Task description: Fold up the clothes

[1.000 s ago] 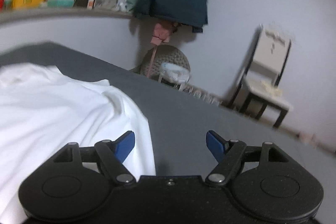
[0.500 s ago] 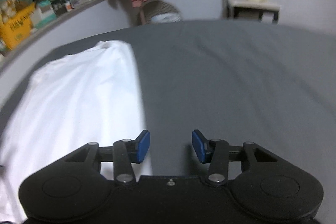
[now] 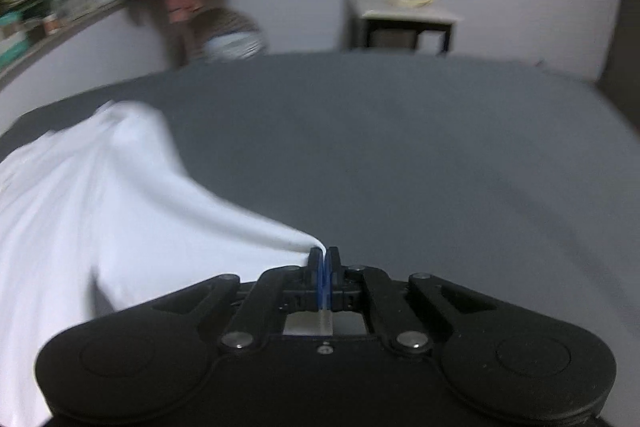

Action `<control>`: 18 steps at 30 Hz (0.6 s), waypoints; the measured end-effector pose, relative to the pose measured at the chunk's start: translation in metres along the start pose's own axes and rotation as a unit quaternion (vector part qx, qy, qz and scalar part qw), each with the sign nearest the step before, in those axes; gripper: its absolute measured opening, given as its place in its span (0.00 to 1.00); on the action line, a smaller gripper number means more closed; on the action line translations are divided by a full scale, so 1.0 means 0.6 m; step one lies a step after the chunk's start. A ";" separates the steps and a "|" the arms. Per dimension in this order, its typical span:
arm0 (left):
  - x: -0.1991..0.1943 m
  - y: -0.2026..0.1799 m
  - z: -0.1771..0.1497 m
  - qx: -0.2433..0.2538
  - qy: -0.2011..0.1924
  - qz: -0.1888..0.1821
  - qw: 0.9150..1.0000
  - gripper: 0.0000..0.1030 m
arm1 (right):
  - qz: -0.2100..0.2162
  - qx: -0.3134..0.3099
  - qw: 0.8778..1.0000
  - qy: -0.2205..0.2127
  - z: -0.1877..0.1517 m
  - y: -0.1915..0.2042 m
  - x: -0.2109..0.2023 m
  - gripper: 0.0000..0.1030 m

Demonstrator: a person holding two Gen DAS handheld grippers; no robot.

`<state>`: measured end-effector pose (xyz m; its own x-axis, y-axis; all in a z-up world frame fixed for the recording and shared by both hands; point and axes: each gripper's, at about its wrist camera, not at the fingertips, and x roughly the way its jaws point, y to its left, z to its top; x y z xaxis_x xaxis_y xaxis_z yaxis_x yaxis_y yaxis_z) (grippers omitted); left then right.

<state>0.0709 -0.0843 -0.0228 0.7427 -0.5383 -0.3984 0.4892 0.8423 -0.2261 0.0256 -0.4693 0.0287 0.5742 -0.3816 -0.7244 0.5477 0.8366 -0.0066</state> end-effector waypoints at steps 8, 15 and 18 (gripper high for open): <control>0.018 -0.010 -0.008 0.029 0.028 -0.003 0.999 1.00 | -0.035 0.063 0.996 0.055 0.068 -0.071 0.106 0.10; 0.014 -0.009 -0.007 0.016 0.030 -0.009 0.999 1.00 | 0.043 0.144 0.988 0.038 -0.002 -0.104 0.014 0.33; 0.013 -0.012 -0.009 0.013 0.030 -0.010 0.999 1.00 | 0.068 0.178 0.981 0.047 -0.022 -0.115 0.001 0.33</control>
<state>0.0708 -0.0944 -0.0293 0.7039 -0.5525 -0.4464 0.5165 0.8295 -0.2124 -0.0200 -0.5218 0.0197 0.6068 -0.2244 -0.7625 0.6576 0.6806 0.3231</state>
